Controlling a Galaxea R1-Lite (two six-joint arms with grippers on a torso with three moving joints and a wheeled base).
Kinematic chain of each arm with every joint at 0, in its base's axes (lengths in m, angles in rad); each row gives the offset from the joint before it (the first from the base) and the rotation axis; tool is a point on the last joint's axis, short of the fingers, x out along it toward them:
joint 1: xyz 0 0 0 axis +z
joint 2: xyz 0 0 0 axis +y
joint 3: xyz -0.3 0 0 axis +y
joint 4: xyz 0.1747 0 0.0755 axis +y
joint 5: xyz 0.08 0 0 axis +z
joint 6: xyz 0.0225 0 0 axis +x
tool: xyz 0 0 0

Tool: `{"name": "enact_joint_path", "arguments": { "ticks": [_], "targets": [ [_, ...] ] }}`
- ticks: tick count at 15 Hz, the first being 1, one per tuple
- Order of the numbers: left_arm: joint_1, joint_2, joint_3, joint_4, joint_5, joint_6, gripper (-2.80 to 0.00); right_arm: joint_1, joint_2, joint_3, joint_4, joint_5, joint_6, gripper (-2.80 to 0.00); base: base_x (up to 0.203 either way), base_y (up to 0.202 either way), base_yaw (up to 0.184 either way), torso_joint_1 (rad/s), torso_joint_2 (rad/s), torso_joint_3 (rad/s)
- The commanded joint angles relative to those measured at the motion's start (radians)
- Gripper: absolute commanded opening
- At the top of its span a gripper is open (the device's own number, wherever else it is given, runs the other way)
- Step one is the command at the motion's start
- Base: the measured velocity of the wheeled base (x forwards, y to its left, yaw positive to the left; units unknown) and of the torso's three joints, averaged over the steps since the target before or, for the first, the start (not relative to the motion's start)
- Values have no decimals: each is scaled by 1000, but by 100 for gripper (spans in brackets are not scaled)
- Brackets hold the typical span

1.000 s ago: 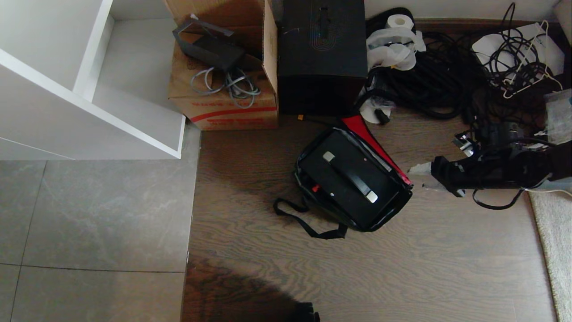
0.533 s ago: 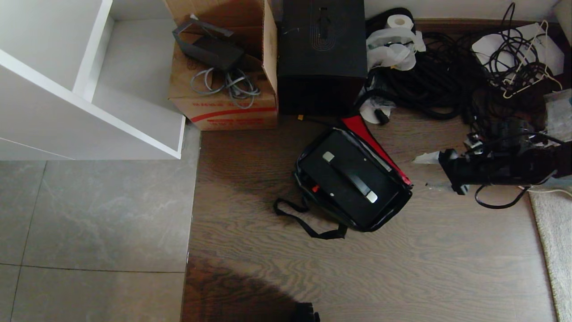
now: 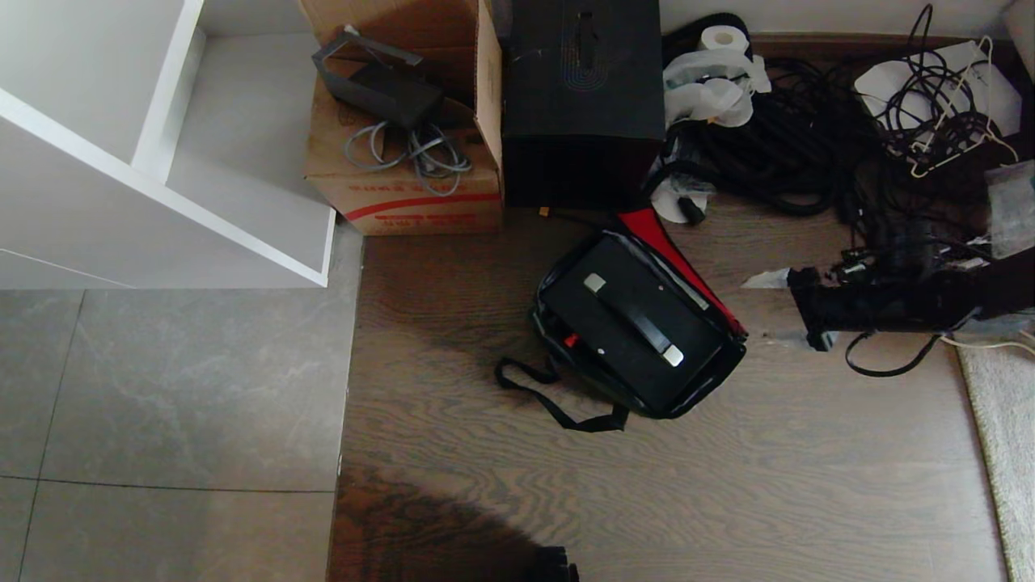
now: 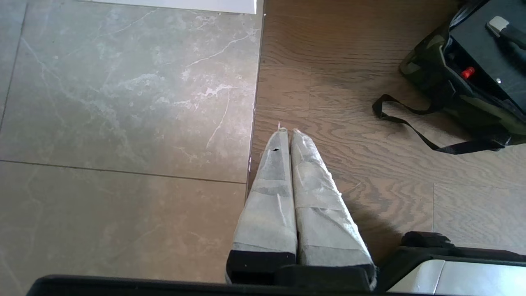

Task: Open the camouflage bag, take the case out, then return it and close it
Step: Close the top of the storage box

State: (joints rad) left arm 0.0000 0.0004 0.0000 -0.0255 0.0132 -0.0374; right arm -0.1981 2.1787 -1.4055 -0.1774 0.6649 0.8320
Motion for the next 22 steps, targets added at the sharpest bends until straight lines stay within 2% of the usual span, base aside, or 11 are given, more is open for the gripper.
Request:
{"name": "enact_joint_path", "arguments": {
  "ticks": [1, 3, 6, 8, 13, 16, 19, 20, 22],
  "targets": [
    [0, 0, 9, -1, 1, -2, -280, 1, 64, -34, 7, 1, 41, 0, 0, 0, 0, 0, 0, 0],
    [0, 0, 9, -1, 1, -2, -280, 0, 122, -84, 38, -5, 128, 0, 0, 0, 0, 0, 0, 0],
    [0, 0, 9, -1, 1, -2, -280, 3, 166, -126, 51, -49, 172, 0, 0, 0, 0, 0, 0, 0],
    [0, 0, 11, -1, 1, -2, -280, 9, 199, -161, 43, -52, 196, 0, 0, 0, 0, 0, 0, 0],
    [0, 0, 9, -1, 1, -2, -280, 36, 269, -270, -12, -74, 314, 0, 0, 0, 0, 0, 0, 0],
    [0, 0, 9, -1, 1, -2, -280, 41, 285, -296, -20, -74, 350, 0, 0, 0, 0, 0, 0, 0],
    [0, 0, 9, -1, 1, -2, -280, 47, 331, -395, -63, -99, 412, 0, 0, 0, 0, 0, 0, 0],
    [0, 0, 9, -1, 1, -2, -280, 53, 335, -403, -74, -109, 410, -280, 0, 0, 0, 0, 0, 0],
    [0, 0, 9, -1, 1, -1, -280, 57, 340, -420, -88, -114, 401, -280, 0, 0, 0, 0, 0, 0]
  ]
}}
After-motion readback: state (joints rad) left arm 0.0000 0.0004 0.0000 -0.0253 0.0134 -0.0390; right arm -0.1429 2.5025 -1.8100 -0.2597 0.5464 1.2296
